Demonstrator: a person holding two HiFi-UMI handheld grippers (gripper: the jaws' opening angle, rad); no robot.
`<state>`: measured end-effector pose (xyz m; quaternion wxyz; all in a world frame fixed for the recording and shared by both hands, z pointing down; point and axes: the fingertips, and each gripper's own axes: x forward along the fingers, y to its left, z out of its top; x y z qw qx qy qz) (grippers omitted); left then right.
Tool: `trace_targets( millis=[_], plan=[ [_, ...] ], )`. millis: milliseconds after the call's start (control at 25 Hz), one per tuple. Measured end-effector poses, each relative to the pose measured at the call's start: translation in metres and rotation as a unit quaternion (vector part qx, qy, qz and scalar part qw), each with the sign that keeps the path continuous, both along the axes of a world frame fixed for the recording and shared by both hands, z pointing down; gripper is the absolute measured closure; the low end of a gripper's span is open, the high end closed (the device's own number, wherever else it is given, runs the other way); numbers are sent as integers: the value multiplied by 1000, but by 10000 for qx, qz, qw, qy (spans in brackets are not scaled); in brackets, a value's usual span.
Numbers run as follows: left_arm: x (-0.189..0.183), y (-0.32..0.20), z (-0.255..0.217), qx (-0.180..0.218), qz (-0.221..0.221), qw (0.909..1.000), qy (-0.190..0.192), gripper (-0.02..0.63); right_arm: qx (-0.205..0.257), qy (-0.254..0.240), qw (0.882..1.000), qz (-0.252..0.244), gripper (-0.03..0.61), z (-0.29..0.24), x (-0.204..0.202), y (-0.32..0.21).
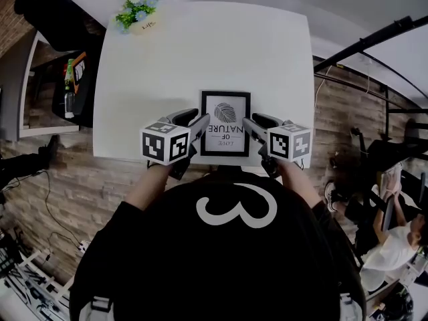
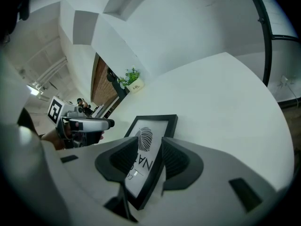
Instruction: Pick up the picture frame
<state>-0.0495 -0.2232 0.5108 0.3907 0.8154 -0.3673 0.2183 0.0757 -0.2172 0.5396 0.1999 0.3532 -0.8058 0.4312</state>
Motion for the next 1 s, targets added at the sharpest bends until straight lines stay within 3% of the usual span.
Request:
trace_targets(
  millis=[360,1000],
  plan=[
    [-4,3,33,-336,-21,9992,-237,465,-44,498,9986,-147,426,21,1,-1],
    [-4,5,65,-683,-195,9961,-528,466,-197,804,9965,-76,426,38,2,2]
  ],
)
